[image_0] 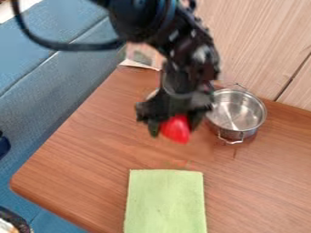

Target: Put the Strawberry on the middle of the table

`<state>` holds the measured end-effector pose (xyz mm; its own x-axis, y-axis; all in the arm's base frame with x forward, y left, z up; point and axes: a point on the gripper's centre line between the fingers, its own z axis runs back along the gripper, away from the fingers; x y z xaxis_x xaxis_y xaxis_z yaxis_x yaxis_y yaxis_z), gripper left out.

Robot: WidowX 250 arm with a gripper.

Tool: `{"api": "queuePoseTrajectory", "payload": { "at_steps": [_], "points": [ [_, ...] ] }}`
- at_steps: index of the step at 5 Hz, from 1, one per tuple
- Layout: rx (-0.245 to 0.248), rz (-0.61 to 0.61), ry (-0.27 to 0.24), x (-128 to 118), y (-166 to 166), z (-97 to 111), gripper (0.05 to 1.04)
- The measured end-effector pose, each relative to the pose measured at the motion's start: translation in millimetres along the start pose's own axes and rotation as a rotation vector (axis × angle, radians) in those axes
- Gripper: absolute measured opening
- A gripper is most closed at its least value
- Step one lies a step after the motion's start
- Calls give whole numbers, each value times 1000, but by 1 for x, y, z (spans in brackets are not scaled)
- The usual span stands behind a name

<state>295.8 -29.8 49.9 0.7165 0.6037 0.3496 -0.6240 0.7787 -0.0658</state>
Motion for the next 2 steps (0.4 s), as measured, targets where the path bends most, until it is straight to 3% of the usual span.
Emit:
{"api": "queuePoseTrajectory", "payload": {
  "at_steps": [1, 2],
  "points": [
    [-2, 49, 9, 26, -3, -24, 817],
    [31, 38, 58, 22, -2, -51, 817]
  ]
}}
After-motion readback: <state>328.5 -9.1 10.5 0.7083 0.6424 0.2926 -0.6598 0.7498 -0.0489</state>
